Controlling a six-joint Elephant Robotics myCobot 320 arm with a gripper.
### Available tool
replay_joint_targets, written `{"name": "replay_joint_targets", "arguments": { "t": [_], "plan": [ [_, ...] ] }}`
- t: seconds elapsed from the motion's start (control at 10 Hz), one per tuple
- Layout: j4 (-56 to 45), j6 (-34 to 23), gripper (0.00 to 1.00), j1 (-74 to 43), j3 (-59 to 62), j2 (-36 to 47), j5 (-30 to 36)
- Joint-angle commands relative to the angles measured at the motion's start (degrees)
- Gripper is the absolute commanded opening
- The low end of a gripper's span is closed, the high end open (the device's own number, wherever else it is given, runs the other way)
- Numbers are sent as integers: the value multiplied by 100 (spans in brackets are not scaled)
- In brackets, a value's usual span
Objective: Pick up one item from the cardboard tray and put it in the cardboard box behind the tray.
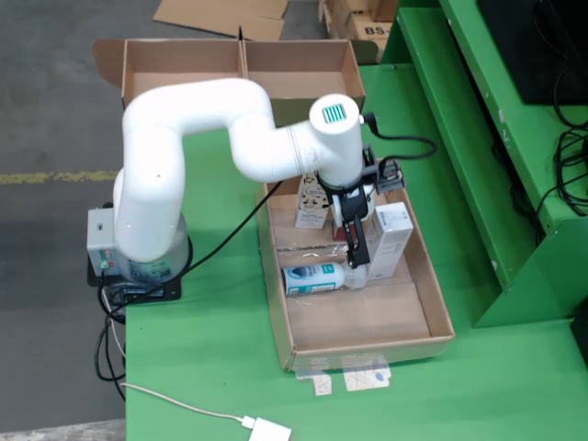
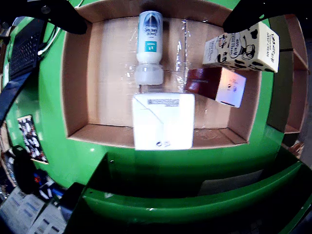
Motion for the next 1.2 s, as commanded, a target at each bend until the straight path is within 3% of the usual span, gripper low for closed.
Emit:
{"name": "replay_joint_targets", "arguments": {
  "t": [0.0,0.2,0.3,0.4,0.5,0.8,1.1],
  "plan": [
    [-1631,-423,100,-479,4703,-2251,327],
    [-1631,-423,100,-479,4703,-2251,327],
    [-1784,-419,100,-467,7066,-3689,212],
    [-1784,-419,100,-467,7066,-3689,212],
    [-832,-423,100,-385,7066,-3840,24],
    [-124,-442,100,-248,7066,-3863,-288],
    [-5,-469,100,-140,7066,-3643,-382]
  ]
}}
